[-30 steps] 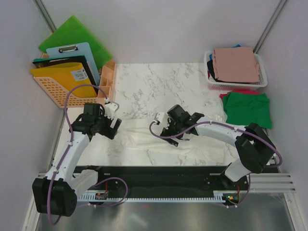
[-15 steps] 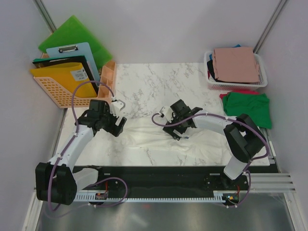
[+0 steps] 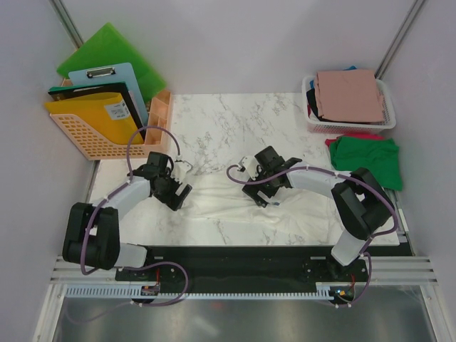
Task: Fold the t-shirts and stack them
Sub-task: Fold the tshirt
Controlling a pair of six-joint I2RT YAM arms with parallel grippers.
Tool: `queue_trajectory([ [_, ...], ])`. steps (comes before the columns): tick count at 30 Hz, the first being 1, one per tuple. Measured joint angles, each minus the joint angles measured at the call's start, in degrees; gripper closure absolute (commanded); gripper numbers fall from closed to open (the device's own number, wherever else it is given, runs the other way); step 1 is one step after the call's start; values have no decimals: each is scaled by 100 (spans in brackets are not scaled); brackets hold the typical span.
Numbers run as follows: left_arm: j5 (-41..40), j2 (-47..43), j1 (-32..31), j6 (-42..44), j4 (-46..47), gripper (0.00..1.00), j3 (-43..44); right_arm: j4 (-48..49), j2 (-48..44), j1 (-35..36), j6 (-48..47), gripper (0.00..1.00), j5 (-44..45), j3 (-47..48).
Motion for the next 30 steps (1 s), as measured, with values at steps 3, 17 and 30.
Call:
queue_trajectory([
  [3, -136, 308, 7, 11, -4, 0, -87, 24, 0, -13, 15, 2, -59, -20],
  [17, -901, -87, 133, 155, 146, 0, -315, 195, -44, -74, 59, 2, -188, -118],
  [30, -1016, -1322, 1475, 981, -649, 0, -916, 400, -20, -66, 109, 2, -273, -133],
])
